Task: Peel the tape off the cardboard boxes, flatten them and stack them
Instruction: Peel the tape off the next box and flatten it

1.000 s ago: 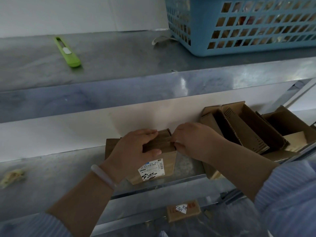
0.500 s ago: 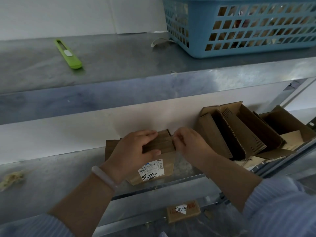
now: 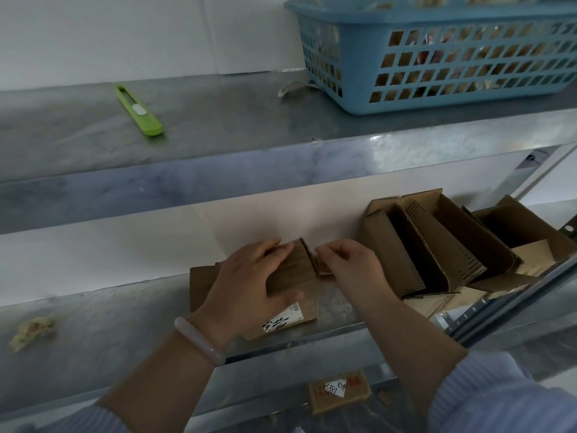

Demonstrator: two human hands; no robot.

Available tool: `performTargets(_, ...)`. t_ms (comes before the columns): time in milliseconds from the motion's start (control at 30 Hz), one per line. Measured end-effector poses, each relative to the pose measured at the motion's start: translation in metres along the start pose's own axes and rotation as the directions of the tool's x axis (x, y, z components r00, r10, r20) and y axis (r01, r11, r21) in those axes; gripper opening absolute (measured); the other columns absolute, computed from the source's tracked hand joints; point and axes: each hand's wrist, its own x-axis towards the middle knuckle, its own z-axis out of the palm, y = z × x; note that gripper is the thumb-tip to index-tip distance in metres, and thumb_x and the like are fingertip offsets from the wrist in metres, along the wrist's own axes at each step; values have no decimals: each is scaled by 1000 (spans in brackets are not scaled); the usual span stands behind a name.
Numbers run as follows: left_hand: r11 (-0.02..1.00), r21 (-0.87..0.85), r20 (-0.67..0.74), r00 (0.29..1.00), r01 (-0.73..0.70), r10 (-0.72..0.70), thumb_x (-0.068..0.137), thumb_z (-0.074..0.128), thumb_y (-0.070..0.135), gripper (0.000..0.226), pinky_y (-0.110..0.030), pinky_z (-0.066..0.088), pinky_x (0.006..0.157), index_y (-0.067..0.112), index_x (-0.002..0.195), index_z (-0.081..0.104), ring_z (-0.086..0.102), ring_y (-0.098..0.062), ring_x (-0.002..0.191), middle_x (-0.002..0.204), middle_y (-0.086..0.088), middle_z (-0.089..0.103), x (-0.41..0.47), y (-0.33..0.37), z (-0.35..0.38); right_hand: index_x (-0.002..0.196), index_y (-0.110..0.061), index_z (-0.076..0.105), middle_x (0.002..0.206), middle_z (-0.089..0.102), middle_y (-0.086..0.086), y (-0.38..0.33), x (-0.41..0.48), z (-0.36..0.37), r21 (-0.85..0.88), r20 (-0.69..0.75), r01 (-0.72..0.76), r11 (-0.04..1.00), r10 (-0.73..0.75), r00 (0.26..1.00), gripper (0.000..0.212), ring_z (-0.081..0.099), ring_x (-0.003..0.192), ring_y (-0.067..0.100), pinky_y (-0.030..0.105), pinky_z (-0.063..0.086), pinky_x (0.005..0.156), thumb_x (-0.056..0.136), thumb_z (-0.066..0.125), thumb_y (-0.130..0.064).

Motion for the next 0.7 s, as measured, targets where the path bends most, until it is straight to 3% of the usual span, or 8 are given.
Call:
performTargets(67, 1000, -25, -89, 996, 15, -17, 76, 41, 75, 81, -32, 27, 109, 34, 146, 34, 35, -10, 132, 146, 12, 39, -7, 0, -2, 90, -6, 70, 78, 75, 4, -9, -2, 4, 259, 62, -97, 961, 84, 995, 10, 72, 77, 17, 30, 59, 71, 91, 66, -15)
performTargets(133, 982, -184, -179, 981, 38, -72, 78, 49, 68, 76, -31, 33, 106, 36, 145, 33, 38, -6, 128, 142, 14, 42, -16, -1, -3, 91, -2, 70, 80, 74, 12, -18, -2, 4, 462, 121, -176, 869, 135, 984, 13, 71, 76, 21, 34, 60, 70, 92, 66, -14)
performTargets(200, 959, -284, -205, 976, 15, -76, 82, 52, 64, 75, -30, 39, 104, 38, 147, 26, 38, -5, 126, 140, 13, 40, -27, -2, 3, 95, -1, 69, 82, 72, 14, -23, -2, 6, 520, 154, -214, 827, 155, 976, 16, 71, 74, 20, 29, 57, 64, 91, 66, -16)
performTargets(333, 969, -244, -239, 971, -33, -27, 89, 44, 64, 72, -39, 48, 97, 40, 150, 14, 40, -12, 122, 137, 7, 34, -47, -10, 14, 92, -3, 64, 71, 71, 10, -22, -9, 19, 583, 194, -295, 757, 223, 955, 6, 69, 60, 15, 24, 55, 52, 91, 66, -9)
performTargets(433, 965, -261, -199, 980, -26, -27, 87, 50, 60, 78, -30, 47, 96, 46, 149, 5, 39, -7, 118, 129, 11, 29, -58, -21, 10, 94, -2, 63, 69, 70, 9, -25, -12, 31, 552, 256, -310, 775, 196, 947, 4, 70, 63, 16, 26, 57, 55, 91, 64, -6)
performTargets(533, 950, -308, -130, 987, 52, -97, 74, 63, 49, 91, -18, 44, 94, 55, 144, 5, 39, 3, 113, 124, 12, 31, -64, -32, 1, 95, 1, 63, 75, 69, 13, -27, -15, 42, 435, 320, -264, 861, 126, 939, 5, 71, 67, 18, 27, 59, 60, 92, 63, -3)
performTargets(600, 940, -336, -136, 985, 59, -110, 68, 69, 38, 88, -19, 47, 92, 51, 141, 21, 42, 2, 113, 123, 12, 33, -67, -36, -4, 94, 0, 64, 76, 71, 13, -28, -18, 51, 288, 335, -162, 944, 59, 940, 5, 72, 71, 19, 27, 58, 63, 91, 64, -4)
performTargets(700, 953, -304, -180, 982, -2, -55, 64, 74, 28, 73, -20, 49, 89, 27, 128, 41, 45, -3, 113, 126, 7, 34, -71, -40, -7, 94, -5, 65, 77, 73, 10, -26, -24, 63, 145, 359, -69, 987, 13, 933, 5, 72, 72, 17, 26, 59, 64, 90, 66, -6)
